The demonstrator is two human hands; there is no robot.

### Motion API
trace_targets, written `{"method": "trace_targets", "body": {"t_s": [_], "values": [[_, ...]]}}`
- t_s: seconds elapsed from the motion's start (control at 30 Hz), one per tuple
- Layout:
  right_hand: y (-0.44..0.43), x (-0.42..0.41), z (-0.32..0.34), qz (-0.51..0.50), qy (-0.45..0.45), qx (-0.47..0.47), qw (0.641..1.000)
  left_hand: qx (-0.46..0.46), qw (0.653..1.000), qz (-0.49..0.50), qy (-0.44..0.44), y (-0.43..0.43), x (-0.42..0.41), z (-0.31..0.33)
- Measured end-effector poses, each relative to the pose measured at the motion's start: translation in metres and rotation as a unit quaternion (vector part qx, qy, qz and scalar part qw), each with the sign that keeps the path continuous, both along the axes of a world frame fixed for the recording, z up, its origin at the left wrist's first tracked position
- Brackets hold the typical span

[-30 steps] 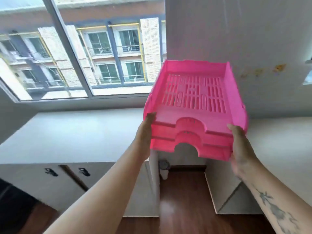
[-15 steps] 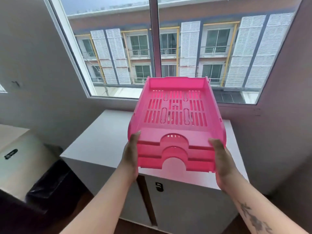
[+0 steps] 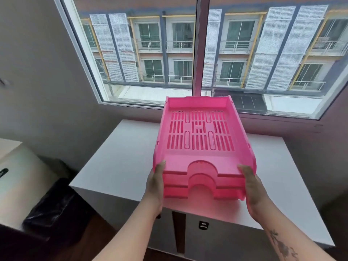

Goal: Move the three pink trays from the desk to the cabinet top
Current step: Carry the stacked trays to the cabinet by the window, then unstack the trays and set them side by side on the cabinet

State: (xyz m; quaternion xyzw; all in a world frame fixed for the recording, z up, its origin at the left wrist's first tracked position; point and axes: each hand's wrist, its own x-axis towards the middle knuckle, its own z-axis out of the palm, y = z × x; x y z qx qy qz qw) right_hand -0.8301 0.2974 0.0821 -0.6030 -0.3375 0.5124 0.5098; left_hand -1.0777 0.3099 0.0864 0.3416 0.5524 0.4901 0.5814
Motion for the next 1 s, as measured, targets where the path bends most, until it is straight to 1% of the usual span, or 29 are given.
{"method": "trace_targets", "body": {"t_s": [0.1, 0.17, 0.23, 0.3, 0.43, 0.5, 0.6, 0.73, 0.87, 1.0], "values": [[0.0, 0.001, -0.002, 0.018, -0.02, 0.002, 1.0, 0.004, 0.999, -0.019, 0.033, 0.002, -0.003, 0.003], [0.0, 0.004, 0.007, 0.033, -0.037, 0.021, 0.999, 0.027, 0.997, -0.033, 0.066, 0.002, -0.006, 0.009], [0.004, 0.01, 0.024, 0.046, -0.057, 0.056, 0.996, 0.056, 0.993, -0.029, 0.103, 0.005, -0.01, 0.02], [0.013, 0.018, 0.042, 0.05, -0.077, 0.071, 0.993, 0.074, 0.987, -0.012, 0.141, 0.012, -0.014, 0.031], [0.032, 0.02, 0.07, 0.062, -0.161, 0.099, 0.98, 0.103, 0.964, 0.01, 0.245, 0.023, -0.01, 0.052], [0.034, 0.015, 0.075, 0.052, -0.2, 0.099, 0.973, 0.109, 0.955, 0.022, 0.276, 0.024, -0.006, 0.059], [0.029, 0.007, 0.074, 0.023, -0.223, 0.125, 0.967, 0.128, 0.952, 0.045, 0.275, 0.021, -0.012, 0.065], [0.03, -0.027, 0.081, 0.029, -0.265, 0.156, 0.951, 0.153, 0.944, 0.094, 0.276, 0.011, -0.046, 0.067], [0.041, -0.095, 0.087, 0.06, -0.298, 0.199, 0.932, 0.156, 0.93, 0.169, 0.287, 0.004, -0.11, 0.064], [0.054, -0.175, 0.079, 0.097, -0.282, 0.2, 0.933, 0.148, 0.92, 0.201, 0.302, 0.003, -0.186, 0.056]]}}
